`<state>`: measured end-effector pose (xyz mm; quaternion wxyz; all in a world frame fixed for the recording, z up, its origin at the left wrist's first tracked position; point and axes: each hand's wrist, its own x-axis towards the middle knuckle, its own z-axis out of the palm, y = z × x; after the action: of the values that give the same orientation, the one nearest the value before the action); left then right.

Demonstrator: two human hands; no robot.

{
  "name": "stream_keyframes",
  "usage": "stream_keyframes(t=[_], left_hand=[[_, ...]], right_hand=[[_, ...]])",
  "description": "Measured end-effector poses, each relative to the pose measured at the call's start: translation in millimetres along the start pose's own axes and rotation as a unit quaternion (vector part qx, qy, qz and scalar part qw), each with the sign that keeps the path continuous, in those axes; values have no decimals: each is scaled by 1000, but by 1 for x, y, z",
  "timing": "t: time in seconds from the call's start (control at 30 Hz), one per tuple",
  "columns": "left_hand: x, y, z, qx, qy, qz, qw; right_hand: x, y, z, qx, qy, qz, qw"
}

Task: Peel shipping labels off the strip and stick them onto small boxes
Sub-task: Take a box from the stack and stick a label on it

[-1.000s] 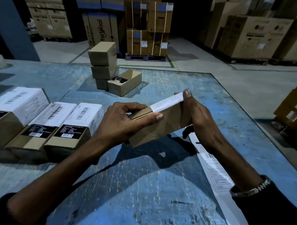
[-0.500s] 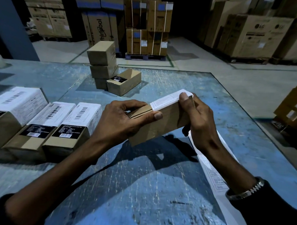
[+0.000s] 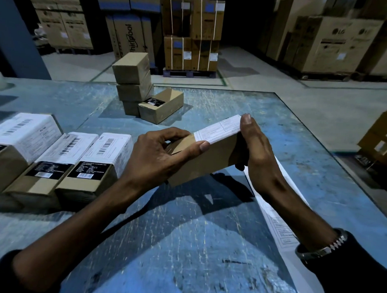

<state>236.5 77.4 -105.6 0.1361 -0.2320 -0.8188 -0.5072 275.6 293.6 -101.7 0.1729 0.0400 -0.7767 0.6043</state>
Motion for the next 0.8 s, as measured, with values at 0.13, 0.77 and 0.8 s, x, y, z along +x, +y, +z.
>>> stream_keyframes(t=[0.13,0.77,0.8], left_hand=[[1,-4,-3,1,19,7,1000],[-5,-12,7,24,107,125,986],[-6,-13,8,25,111,123,986]], right_hand=[[-1,3,-3,27,-62,20,998],[-1,-23,4,353,-48,124,926],[-1,-23,4,357,-39,129,924]])
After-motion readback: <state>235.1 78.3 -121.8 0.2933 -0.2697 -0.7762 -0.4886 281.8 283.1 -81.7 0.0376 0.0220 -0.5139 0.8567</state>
